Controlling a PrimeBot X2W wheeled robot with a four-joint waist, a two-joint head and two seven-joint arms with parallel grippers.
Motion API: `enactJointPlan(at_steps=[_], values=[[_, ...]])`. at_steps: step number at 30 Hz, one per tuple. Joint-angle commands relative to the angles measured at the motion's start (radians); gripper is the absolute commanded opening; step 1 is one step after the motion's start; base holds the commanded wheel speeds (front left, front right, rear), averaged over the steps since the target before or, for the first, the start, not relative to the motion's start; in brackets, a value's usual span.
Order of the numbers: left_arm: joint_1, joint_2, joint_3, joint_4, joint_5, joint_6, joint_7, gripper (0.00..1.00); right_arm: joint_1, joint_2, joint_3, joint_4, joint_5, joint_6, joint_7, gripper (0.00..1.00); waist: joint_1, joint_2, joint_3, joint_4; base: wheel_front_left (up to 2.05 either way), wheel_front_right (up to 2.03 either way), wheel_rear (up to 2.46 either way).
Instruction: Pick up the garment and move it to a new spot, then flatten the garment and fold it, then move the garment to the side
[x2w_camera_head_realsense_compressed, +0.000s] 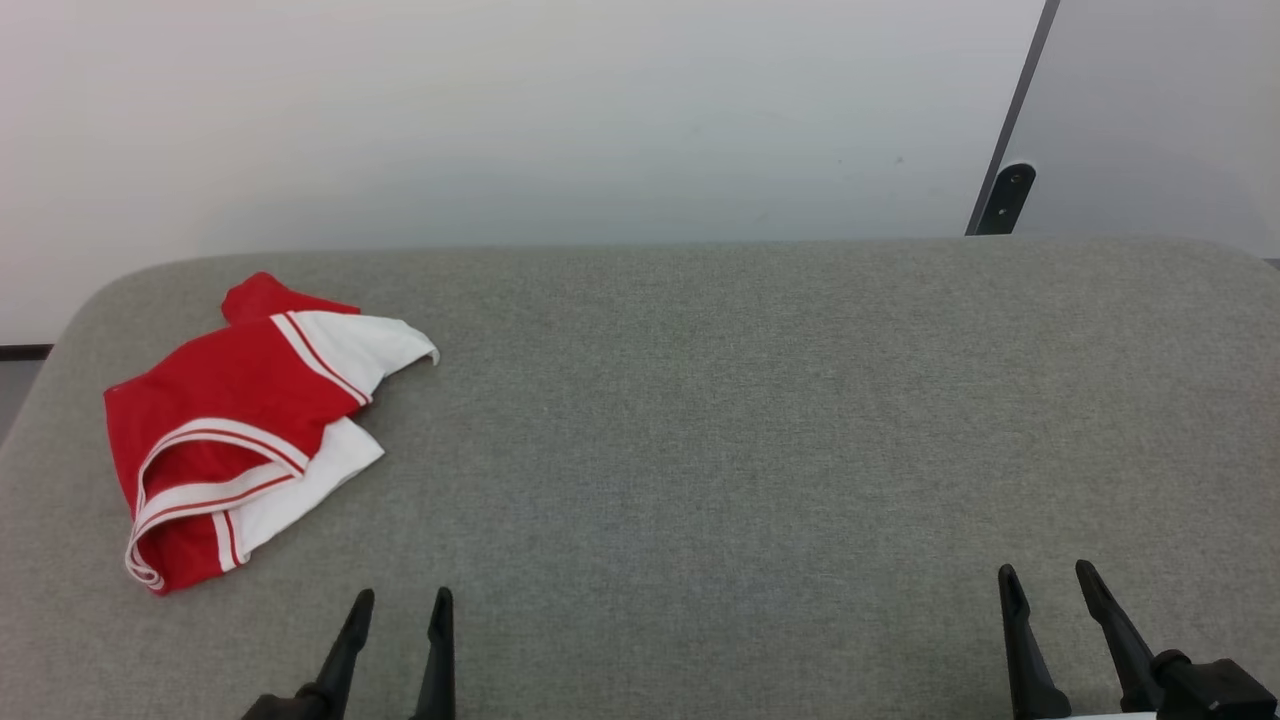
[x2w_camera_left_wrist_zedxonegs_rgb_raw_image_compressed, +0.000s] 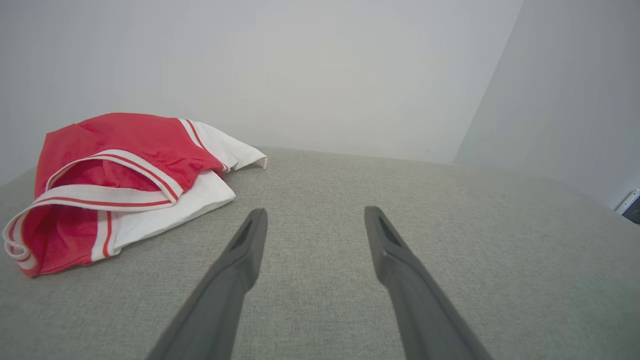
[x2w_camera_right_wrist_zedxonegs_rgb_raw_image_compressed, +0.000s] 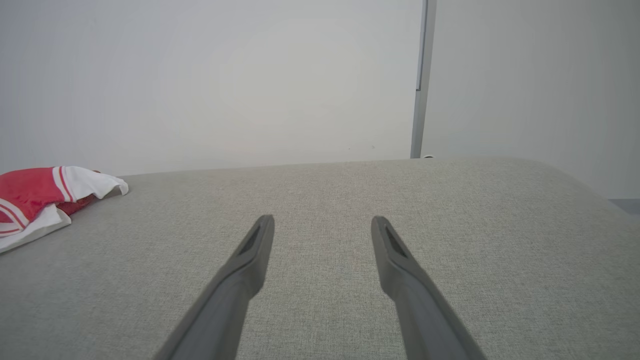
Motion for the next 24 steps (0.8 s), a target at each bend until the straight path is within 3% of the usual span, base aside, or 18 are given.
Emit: enactJointPlan(at_steps=[1,14,19,24], values=[[0.006,0.003,0.000,-0.002,-0.002,0.001,-0.001,1.00,0.010,0.003,-0.002,-0.001,0.004,0.000,-0.008,1.00,-0.0001,-0.0001,0.000,0.000,0.00,0.00,0.00],[0.004,0.003,-0.009,0.009,-0.005,-0.001,-0.001,1.00,0.016,0.003,-0.005,0.004,0.030,0.000,-0.014,1.00,-0.0001,-0.0001,-0.005,0.019,0.00,0.00,0.00],[0.002,0.003,-0.004,0.023,-0.022,0.008,-0.001,1.00,0.019,0.003,0.000,-0.001,0.024,0.000,-0.009,1.00,-0.0001,-0.0001,-0.010,0.083,0.00,0.00,0.00],[0.001,0.003,-0.005,0.029,-0.040,0.021,-0.001,1.00,0.019,0.004,0.016,-0.006,0.015,0.000,0.003,1.00,-0.0001,-0.0001,-0.015,0.190,0.00,0.00,0.00]])
